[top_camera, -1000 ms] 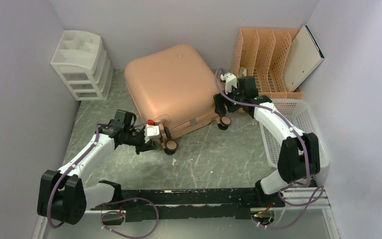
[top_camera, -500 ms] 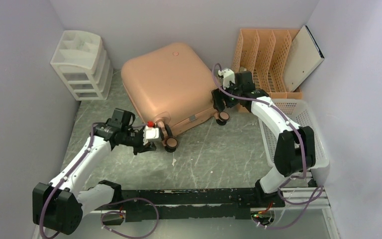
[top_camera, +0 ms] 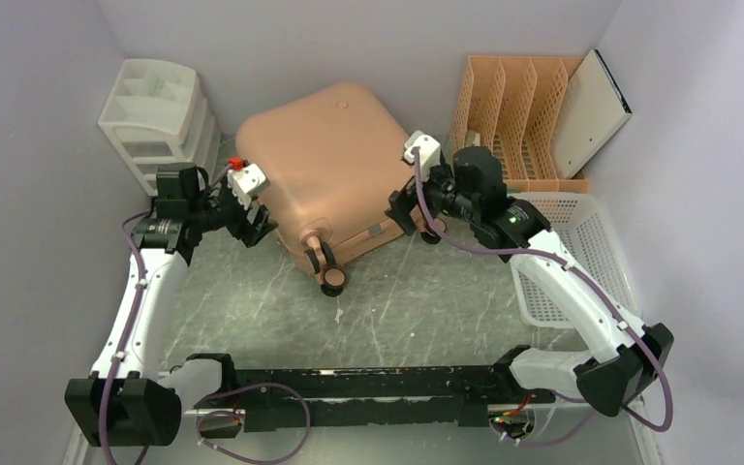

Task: Open, take out, and arrange the luggage
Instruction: Adjust the luggage at the center of the board.

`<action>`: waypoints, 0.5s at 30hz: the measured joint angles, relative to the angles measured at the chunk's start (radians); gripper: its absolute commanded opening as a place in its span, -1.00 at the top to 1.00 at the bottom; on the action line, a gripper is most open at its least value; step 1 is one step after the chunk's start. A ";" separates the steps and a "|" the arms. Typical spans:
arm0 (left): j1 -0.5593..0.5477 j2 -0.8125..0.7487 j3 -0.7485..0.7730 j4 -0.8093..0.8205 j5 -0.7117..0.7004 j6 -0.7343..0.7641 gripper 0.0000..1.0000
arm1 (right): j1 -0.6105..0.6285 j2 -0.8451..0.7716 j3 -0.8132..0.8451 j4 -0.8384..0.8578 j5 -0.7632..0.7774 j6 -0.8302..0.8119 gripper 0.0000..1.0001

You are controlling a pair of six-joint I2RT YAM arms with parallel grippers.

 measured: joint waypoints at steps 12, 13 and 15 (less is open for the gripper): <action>0.044 -0.156 -0.203 0.010 -0.125 -0.064 -0.66 | 0.371 0.229 0.117 -0.053 0.063 0.064 -1.00; 0.045 -0.182 -0.218 0.013 -0.130 -0.072 -0.66 | 0.395 0.250 0.135 -0.061 0.072 0.082 -1.00; 0.052 -0.219 -0.233 0.020 -0.136 -0.085 -0.66 | 0.421 0.281 0.167 -0.072 0.082 0.122 -0.99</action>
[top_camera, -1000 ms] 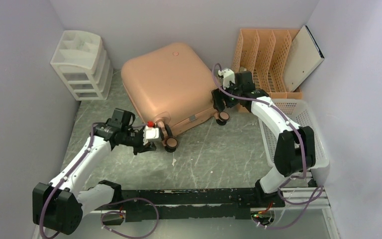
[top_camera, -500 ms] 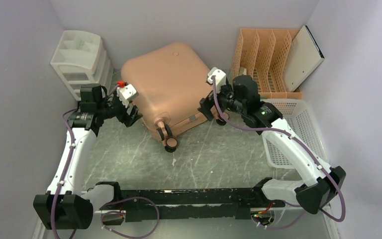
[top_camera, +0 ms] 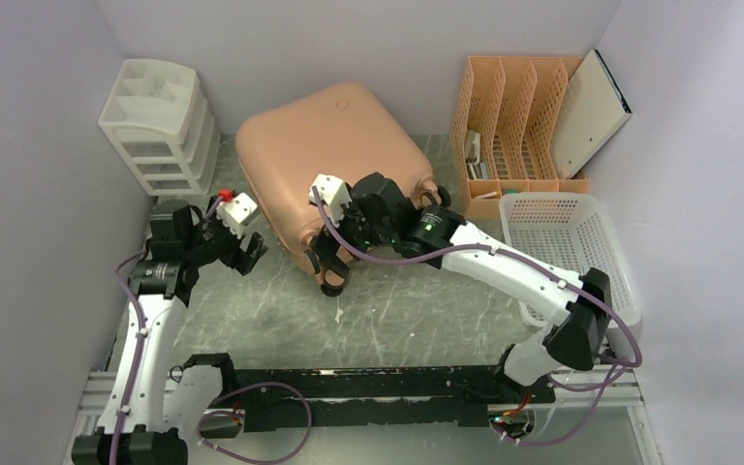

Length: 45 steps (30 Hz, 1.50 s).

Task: Open, take out, and arrange the luggage
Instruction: Adjust the luggage at the center of the board.

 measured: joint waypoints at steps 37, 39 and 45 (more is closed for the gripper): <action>0.270 -0.056 -0.050 0.051 0.146 -0.009 -0.61 | 0.180 0.280 0.043 0.090 0.554 0.225 1.00; 0.278 -0.056 -0.050 0.050 0.154 -0.002 -0.61 | 0.174 0.235 -0.018 0.133 0.514 0.186 1.00; 0.286 -0.055 -0.050 0.048 0.172 0.005 -0.61 | 0.118 0.000 -0.261 0.166 0.380 0.003 1.00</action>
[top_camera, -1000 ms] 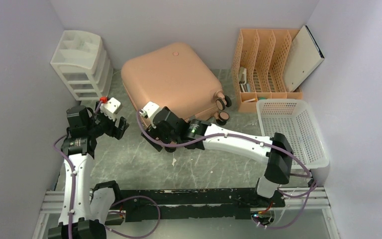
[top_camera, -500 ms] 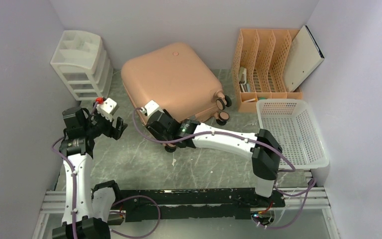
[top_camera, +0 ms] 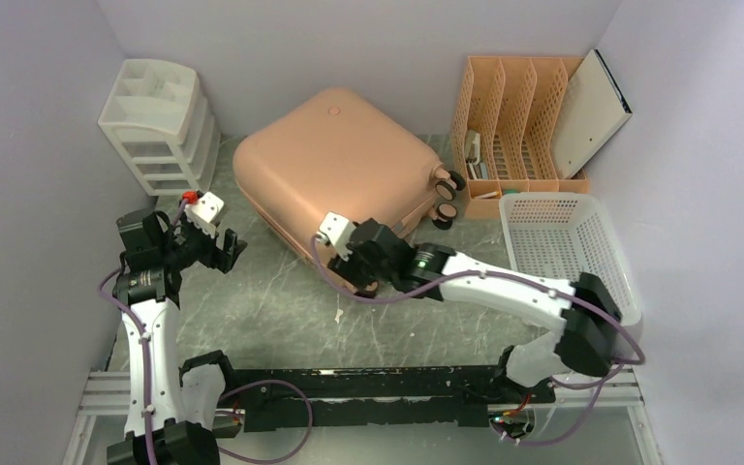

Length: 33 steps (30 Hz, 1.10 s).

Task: Open, take out, and arrange the luggage
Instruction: Adjust the luggage at the center of the board.

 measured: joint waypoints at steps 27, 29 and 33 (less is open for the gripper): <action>0.004 -0.002 0.000 -0.018 0.026 0.019 -0.62 | -0.404 -0.454 -0.039 -0.191 -0.089 -0.336 -1.00; 0.004 -0.002 0.000 -0.018 0.026 0.019 -0.61 | -0.426 -0.389 -0.063 -0.106 -0.001 -0.327 -1.00; 0.005 -0.003 0.000 -0.019 0.026 0.019 -0.61 | -0.500 -0.235 -0.097 -0.019 0.087 -0.309 -1.00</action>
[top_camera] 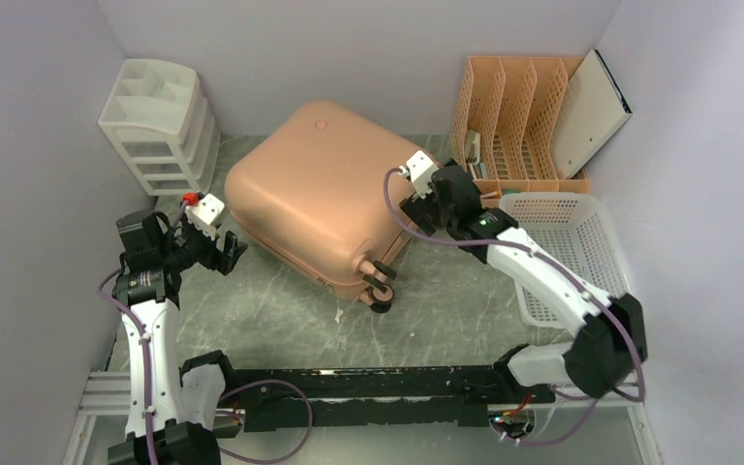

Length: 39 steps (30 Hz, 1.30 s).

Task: Open, take out, and arrange the luggage
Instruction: Adjust the luggage at the center of the board.

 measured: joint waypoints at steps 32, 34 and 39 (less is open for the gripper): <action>0.034 -0.010 0.000 -0.033 0.040 0.031 -0.63 | -0.214 0.563 0.616 -0.076 0.010 0.190 -0.97; 0.037 -0.010 0.000 -0.041 0.045 0.034 -0.64 | -0.229 0.332 0.467 -0.076 -0.056 0.191 -0.97; 0.044 -0.014 0.000 -0.045 0.050 0.034 -0.68 | -0.230 -0.184 0.251 -0.064 -0.360 0.167 -0.96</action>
